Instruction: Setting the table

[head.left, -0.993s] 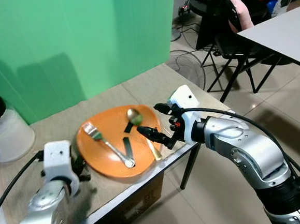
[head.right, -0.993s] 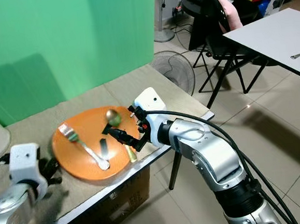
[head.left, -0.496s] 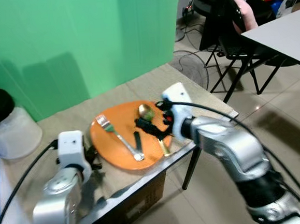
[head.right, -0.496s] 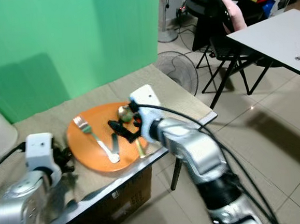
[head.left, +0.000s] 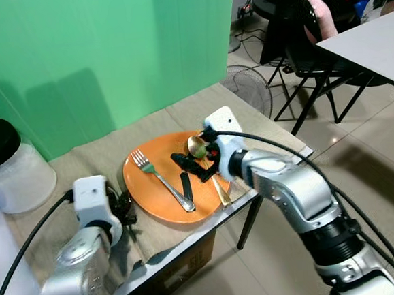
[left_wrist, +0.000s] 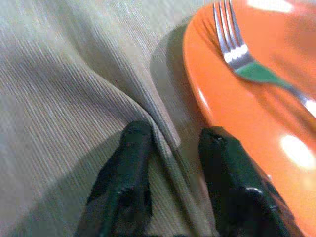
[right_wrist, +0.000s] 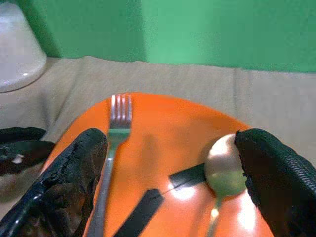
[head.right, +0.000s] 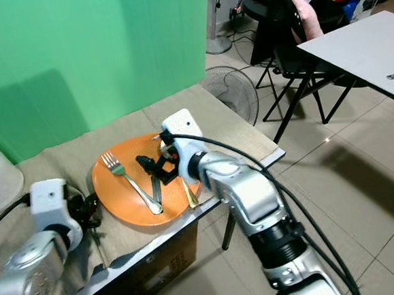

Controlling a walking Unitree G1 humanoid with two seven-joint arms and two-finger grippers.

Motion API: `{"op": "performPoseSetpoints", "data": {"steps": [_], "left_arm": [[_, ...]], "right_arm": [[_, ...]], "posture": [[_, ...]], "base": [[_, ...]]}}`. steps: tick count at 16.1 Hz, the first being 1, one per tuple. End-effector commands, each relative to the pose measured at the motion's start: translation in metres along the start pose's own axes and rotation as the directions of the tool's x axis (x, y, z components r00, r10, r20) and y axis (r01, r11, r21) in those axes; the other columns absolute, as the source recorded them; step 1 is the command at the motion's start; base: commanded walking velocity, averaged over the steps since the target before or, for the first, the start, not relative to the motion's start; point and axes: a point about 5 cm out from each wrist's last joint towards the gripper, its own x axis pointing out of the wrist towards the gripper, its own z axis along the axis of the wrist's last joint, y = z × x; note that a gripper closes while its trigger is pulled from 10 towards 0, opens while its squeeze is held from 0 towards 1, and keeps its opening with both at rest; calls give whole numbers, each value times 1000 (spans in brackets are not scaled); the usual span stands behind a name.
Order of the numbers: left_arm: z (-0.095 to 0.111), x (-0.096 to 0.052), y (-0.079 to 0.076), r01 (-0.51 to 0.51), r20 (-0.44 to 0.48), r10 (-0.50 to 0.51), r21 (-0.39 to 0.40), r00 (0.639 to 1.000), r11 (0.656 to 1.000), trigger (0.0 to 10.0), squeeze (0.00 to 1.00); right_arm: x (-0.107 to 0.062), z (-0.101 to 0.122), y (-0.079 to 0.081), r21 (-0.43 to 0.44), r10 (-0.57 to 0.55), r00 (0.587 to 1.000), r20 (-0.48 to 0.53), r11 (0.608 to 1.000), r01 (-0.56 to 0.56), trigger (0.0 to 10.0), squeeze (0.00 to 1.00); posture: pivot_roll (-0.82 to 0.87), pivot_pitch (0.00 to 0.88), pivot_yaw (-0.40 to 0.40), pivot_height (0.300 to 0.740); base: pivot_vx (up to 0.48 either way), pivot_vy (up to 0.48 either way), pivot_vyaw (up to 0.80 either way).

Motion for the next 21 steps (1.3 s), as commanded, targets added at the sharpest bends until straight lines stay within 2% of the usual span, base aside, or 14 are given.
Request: {"op": "performPoseSetpoints", "data": {"steps": [1, 3, 4, 5, 6, 8, 10, 11, 12, 15, 17, 19, 21], "left_arm": [[-3, -2, -4, 61, -7, -62, -71, 998, 996, 10000, 1000], [3, 0, -4, 105, 25, -102, -214, 995, 971, 10000, 1000], [4, 0, -6, 128, 28, -125, -246, 992, 961, 10000, 1000], [2, 1, -9, 159, 22, -160, -279, 987, 947, 10000, 800], [0, 3, -10, 162, -2, -169, -281, 986, 946, 10000, 0], [-4, 6, -7, 128, -29, -142, -271, 989, 954, 10000, 0], [-6, 10, -10, 157, -16, -176, -376, 984, 913, 10000, 0], [-7, 11, -12, 175, -16, -198, -394, 980, 902, 10000, 0], [-6, 13, -17, 229, -15, -261, -432, 965, 872, 10000, 0], [-6, 16, -24, 282, -29, -332, -464, 943, 840, 10000, 0], [-2, 22, -21, 290, -39, -358, -509, 933, 811, 10000, 0], [-3, 28, -10, 235, -79, -314, -502, 946, 833, 10000, 0], [0, 23, -5, 227, -110, -299, -425, 948, 876, 10000, 0]], "right_arm": [[-6, 0, -8, -8, -32, 999, 19, 999, 32, 10000, 0], [-14, -9, -30, -9, -150, 989, -3, 989, 150, 10000, 0], [-16, -11, -33, -17, -162, 987, -9, 987, 162, 10000, 0], [-18, -12, -37, -28, -172, 985, -12, 985, 172, 10000, 0], [-18, -13, -39, -31, -180, 984, -11, 983, 179, 10000, 0], [-19, -13, -40, -29, -184, 983, -7, 983, 183, 10000, 0], [-20, -19, -39, -25, -170, 985, -14, 985, 169, 10000, 0], [-20, -21, -38, -25, -165, 986, -17, 986, 164, 10000, 0], [-18, -25, -38, -33, -166, 986, -35, 986, 165, 10000, 0], [-19, -32, -44, -32, -207, 976, -70, 978, 205, 10000, 0], [-22, -36, -59, 12, -283, 955, -86, 958, 285, 10000, 0], [-23, -35, -66, 33, -302, 950, -77, 952, 305, 10000, 0], [-26, -31, -70, 36, -306, 950, -57, 951, 308, 10000, 0]], "posture": [[11, 10, -41, 740], [-5, 1, -31, 740], [-12, 0, -26, 740], [-18, 0, -24, 740], [-24, 0, -24, 740], [-29, 0, -25, 740], [-33, 0, -37, 740], [-36, 0, -39, 740], [-39, 2, -39, 740], [-44, 10, -39, 740], [-49, 12, -33, 740], [-50, 15, -27, 740], [-52, 16, -25, 740]], "base": [[0, 0, 0], [0, 0, 0], [0, 0, 0], [0, 0, 0], [0, 0, 0], [0, 0, 0], [0, 0, 0], [0, 0, 0], [0, 0, 0], [0, 0, 0], [0, 0, 0], [0, 0, 0], [0, 0, 0]]}}
